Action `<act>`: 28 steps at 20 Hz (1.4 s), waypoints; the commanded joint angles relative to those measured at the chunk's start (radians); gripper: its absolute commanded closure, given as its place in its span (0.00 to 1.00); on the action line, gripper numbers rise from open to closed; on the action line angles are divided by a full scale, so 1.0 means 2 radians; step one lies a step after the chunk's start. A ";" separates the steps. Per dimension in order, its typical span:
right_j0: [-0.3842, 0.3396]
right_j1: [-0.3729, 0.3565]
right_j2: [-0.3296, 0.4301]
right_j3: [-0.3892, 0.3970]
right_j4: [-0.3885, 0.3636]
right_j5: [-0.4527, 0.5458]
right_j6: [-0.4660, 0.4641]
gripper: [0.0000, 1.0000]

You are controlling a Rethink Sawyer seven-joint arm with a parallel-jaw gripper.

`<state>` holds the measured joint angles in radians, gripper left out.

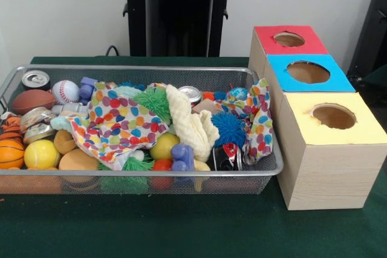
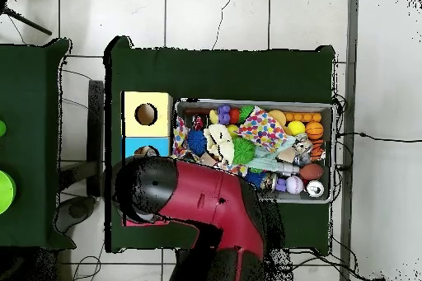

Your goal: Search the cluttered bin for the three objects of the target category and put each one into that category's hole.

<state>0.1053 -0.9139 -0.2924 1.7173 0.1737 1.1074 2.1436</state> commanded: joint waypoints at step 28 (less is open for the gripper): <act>-0.224 0.062 0.171 0.001 -0.105 -0.173 -0.113 1.00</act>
<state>-0.2723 -0.8446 -0.0951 1.7113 0.0329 0.8040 2.1434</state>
